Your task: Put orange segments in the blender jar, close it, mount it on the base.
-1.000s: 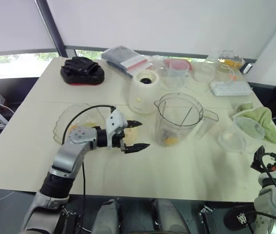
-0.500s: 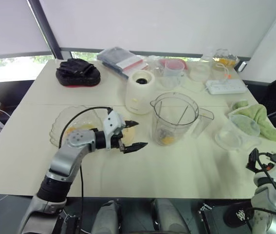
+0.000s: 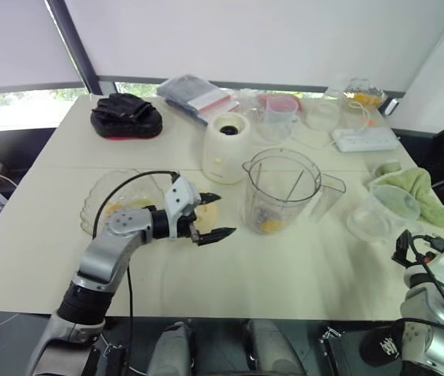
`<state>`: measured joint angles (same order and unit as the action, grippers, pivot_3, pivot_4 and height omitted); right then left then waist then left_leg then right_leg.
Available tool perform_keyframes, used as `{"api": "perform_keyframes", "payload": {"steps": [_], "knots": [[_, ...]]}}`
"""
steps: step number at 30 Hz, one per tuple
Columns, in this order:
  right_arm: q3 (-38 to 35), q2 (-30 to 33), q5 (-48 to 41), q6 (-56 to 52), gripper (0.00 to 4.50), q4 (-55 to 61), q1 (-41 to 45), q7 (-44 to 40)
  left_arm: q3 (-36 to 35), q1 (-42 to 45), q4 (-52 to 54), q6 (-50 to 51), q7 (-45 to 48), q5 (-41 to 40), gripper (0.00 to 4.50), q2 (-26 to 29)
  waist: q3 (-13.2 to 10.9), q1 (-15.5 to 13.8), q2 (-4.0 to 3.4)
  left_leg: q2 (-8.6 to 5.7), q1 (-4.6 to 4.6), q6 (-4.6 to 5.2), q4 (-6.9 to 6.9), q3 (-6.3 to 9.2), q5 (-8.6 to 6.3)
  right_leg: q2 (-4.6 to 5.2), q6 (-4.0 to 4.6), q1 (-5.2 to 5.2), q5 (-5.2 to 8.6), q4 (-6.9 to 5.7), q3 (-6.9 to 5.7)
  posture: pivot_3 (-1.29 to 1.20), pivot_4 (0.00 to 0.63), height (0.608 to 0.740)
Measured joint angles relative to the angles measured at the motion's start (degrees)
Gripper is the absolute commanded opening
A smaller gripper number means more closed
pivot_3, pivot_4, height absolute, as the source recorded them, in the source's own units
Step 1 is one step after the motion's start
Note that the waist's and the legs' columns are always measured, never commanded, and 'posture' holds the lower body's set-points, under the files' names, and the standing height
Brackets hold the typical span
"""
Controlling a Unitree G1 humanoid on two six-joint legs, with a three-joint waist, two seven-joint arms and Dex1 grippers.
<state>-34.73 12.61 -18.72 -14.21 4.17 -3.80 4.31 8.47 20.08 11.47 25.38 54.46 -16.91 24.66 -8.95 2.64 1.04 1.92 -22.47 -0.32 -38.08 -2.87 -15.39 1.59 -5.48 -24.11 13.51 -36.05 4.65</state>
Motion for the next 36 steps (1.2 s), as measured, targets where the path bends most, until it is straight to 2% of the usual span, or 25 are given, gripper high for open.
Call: {"api": "perform_keyframes", "payload": {"steps": [15, 18, 21, 22, 23, 24, 25, 36], "knots": [[-0.04, 4.35, 0.18, 5.10, 4.50, -12.41, 6.69, -0.01, 1.31, 0.46, -0.03, -1.18, -1.18, 0.15, 4.48, 0.31, -0.05, 0.10, 0.00, -0.01, -0.03, 0.00, 0.07, -0.06, 0.00, -0.02, 0.00, -0.10, 0.00, 0.01, 0.05, 0.00, 0.150, 0.740], [-0.02, 4.49, 0.30, 5.76, 3.57, -13.61, 7.23, -0.02, 1.32, 0.46, -0.03, -1.20, -1.56, 0.16, 4.50, 0.52, -0.06, 0.10, -0.02, -0.01, -0.04, 0.00, 0.08, -0.07, 0.00, -0.01, -0.01, -0.12, 0.00, 0.01, 0.06, 0.00, 0.150, 0.740], [0.20, 4.56, 0.41, 6.29, 2.11, -14.44, 7.69, -0.14, 1.37, 0.46, -0.03, -1.23, -1.92, 0.18, 4.50, 0.59, -0.06, 0.10, -0.02, -0.01, -0.06, 0.00, 0.08, -0.07, 0.00, -0.01, -0.02, -0.13, 0.01, 0.02, 0.06, 0.00, 0.150, 0.740], [0.28, 4.60, 0.44, 6.37, 1.48, -14.67, 7.79, -0.14, 1.39, 0.46, -0.03, -1.26, -2.05, 0.19, 4.50, 0.60, -0.07, 0.04, -0.03, -0.01, -0.07, 0.00, 0.08, -0.07, 0.00, -0.01, -0.02, -0.13, 0.02, 0.02, 0.06, 0.00, 0.150, 0.740], [0.44, 4.61, 0.46, 6.47, 1.07, -14.75, 7.90, -0.16, 1.40, 0.46, -0.03, -1.29, -2.13, 0.19, 4.50, 0.65, -0.08, -0.01, -0.04, -0.01, -0.07, 0.00, 0.08, -0.06, 0.00, 0.00, -0.03, -0.14, 0.02, 0.02, 0.06, 0.00, 0.150, 0.740], [0.62, 4.60, 0.47, 6.69, 0.44, -14.86, 8.10, -0.23, 1.43, 0.50, -0.03, -1.33, -2.17, 0.20, 4.50, 0.68, -0.09, -0.02, -0.06, -0.01, -0.08, 0.00, 0.08, -0.07, 0.00, 0.01, -0.04, -0.14, 0.02, 0.02, 0.06, 0.00, 0.150, 0.740], [0.68, 4.62, 0.33, 7.13, 0.03, -14.98, 8.43, -0.48, 1.46, 0.57, -0.05, -1.41, -2.17, 0.20, 4.50, 0.71, -0.09, -0.01, -0.06, -0.01, -0.09, 0.00, 0.08, -0.07, 0.00, 0.01, -0.04, -0.14, 0.03, 0.03, 0.07, 0.00, 0.150, 0.740], [1.31, 5.11, -0.13, 8.53, 0.03, -13.71, 8.73, -0.96, 1.61, 1.23, -0.24, -2.15, -2.25, 0.47, 4.50, 1.15, -0.11, -0.15, -0.04, -0.03, -0.16, 0.01, 0.09, -0.05, -0.01, 0.05, -0.08, -0.12, 0.06, 0.12, 0.07, 0.00, 0.150, 0.740]]}}
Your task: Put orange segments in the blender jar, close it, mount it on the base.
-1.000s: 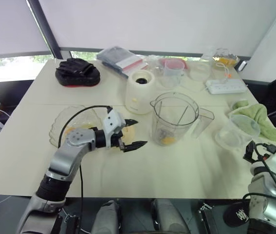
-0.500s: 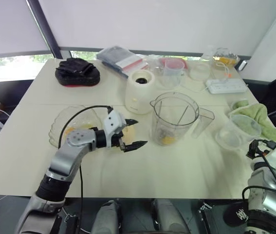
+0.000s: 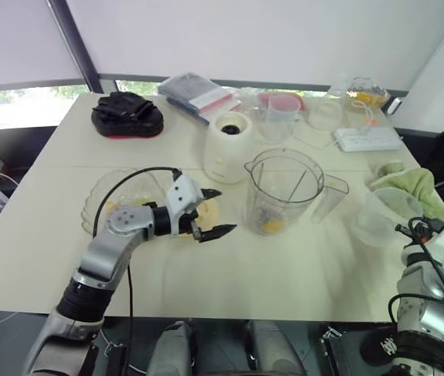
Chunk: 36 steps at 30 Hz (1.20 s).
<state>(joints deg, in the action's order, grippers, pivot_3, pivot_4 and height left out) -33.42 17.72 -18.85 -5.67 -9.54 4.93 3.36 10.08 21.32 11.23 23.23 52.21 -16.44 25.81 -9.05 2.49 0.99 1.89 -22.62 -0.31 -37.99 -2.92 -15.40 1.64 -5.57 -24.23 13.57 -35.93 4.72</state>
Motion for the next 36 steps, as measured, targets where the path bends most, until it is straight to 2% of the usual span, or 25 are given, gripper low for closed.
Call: {"api": "perform_keyframes", "payload": {"steps": [10, 21, 31, 36], "knots": [[-0.70, 1.07, -2.01, -6.03, 0.03, 12.35, 0.00, 3.18, -0.27, 1.54, -2.11, 1.20, -0.02, -1.34, 4.50, -0.60, -0.21, 0.16, -0.28, 0.00, -0.29, 0.00, 0.00, 0.00, 0.00, -0.03, -0.01, -0.32, -0.01, -0.05, 0.00, 0.00, 0.150, 0.740], [-0.80, 7.34, -4.79, -17.05, 0.03, 24.53, 8.04, 4.90, -0.43, 4.13, -4.51, 2.14, 0.87, -3.06, 4.50, -0.70, -0.33, 0.15, -0.37, -0.03, -0.48, 0.01, 0.00, 0.02, 0.00, -0.06, -0.02, -0.49, -0.01, -0.06, -0.02, 0.00, 0.150, 0.740], [5.02, 13.97, -4.94, -26.75, 0.03, 31.95, 15.97, 1.47, -0.21, 4.16, -6.53, -0.16, 1.93, -2.88, 4.50, -1.07, -0.36, 0.03, -0.34, -0.04, -0.71, 0.01, -0.01, 0.03, 0.01, -0.05, -0.04, -0.69, -0.02, -0.05, -0.05, 0.00, 0.150, 0.740], [9.31, 17.28, -3.83, -28.54, 0.03, 34.72, 16.62, -2.52, 0.00, 4.08, -6.57, -1.20, 2.43, -2.74, 4.50, -1.12, -0.42, 0.01, -0.23, -0.04, -0.74, 0.01, -0.01, 0.04, 0.01, -0.05, -0.05, -0.71, -0.01, -0.05, -0.08, 0.00, 0.150, 0.740]]}}
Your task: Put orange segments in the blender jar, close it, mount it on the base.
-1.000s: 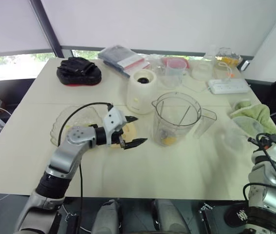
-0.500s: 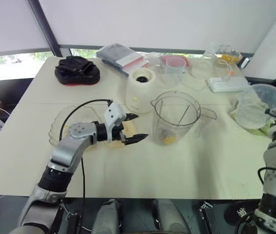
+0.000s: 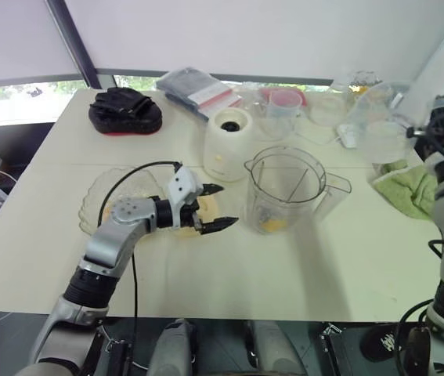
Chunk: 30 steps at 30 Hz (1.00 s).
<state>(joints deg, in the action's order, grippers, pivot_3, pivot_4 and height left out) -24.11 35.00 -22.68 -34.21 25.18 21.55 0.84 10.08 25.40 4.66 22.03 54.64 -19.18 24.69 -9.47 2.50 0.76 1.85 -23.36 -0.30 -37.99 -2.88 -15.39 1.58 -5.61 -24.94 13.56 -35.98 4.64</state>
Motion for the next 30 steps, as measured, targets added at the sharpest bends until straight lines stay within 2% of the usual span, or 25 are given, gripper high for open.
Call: {"api": "perform_keyframes", "payload": {"steps": [16, 30], "knots": [[5.15, 5.99, 6.21, 0.44, 0.03, 3.71, -0.06, -9.81, 0.36, -0.46, -0.40, -1.49, 0.30, 1.29, 4.50, -0.30, -0.06, -0.04, 0.06, 0.00, -0.01, 0.00, -0.01, -0.01, 0.00, 0.00, -0.01, -0.01, 0.00, -0.01, -0.01, 0.00, 0.150, 0.740], [7.91, 6.74, 12.90, 5.00, 0.03, 3.99, -0.25, -14.33, 0.35, -0.46, -2.47, -3.48, 1.11, 1.62, 4.50, -0.66, -0.07, -0.08, 0.08, -0.01, -0.01, 0.00, -0.02, -0.04, 0.00, 0.00, -0.01, -0.02, -0.01, -0.01, -0.01, 0.00, 0.150, 0.740]]}}
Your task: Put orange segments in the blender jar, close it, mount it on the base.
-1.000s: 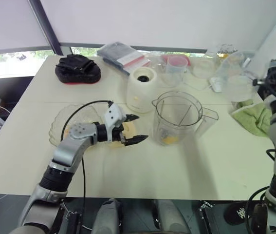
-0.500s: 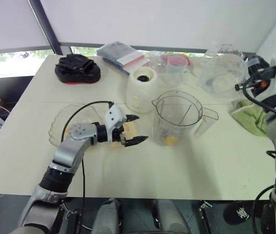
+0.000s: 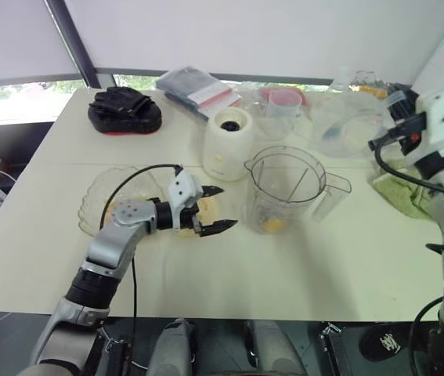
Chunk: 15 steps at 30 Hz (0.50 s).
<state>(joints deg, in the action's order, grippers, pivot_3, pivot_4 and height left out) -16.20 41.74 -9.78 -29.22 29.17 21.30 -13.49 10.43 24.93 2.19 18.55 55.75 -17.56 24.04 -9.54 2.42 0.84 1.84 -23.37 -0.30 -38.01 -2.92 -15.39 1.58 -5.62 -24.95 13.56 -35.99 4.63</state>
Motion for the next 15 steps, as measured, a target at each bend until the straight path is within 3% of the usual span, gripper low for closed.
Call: {"api": "perform_keyframes", "payload": {"steps": [15], "knots": [[2.19, 2.07, 7.55, 7.11, 0.03, -0.03, -2.56, -5.87, 0.00, 0.34, 0.02, 1.06, -0.15, 0.01, 4.50, -0.51, 0.00, 0.00, 0.01, -0.01, 0.00, 0.00, -0.03, -0.03, 0.00, -0.01, -0.01, 0.00, 0.00, -0.02, -0.01, 0.00, 0.150, 0.740]]}}
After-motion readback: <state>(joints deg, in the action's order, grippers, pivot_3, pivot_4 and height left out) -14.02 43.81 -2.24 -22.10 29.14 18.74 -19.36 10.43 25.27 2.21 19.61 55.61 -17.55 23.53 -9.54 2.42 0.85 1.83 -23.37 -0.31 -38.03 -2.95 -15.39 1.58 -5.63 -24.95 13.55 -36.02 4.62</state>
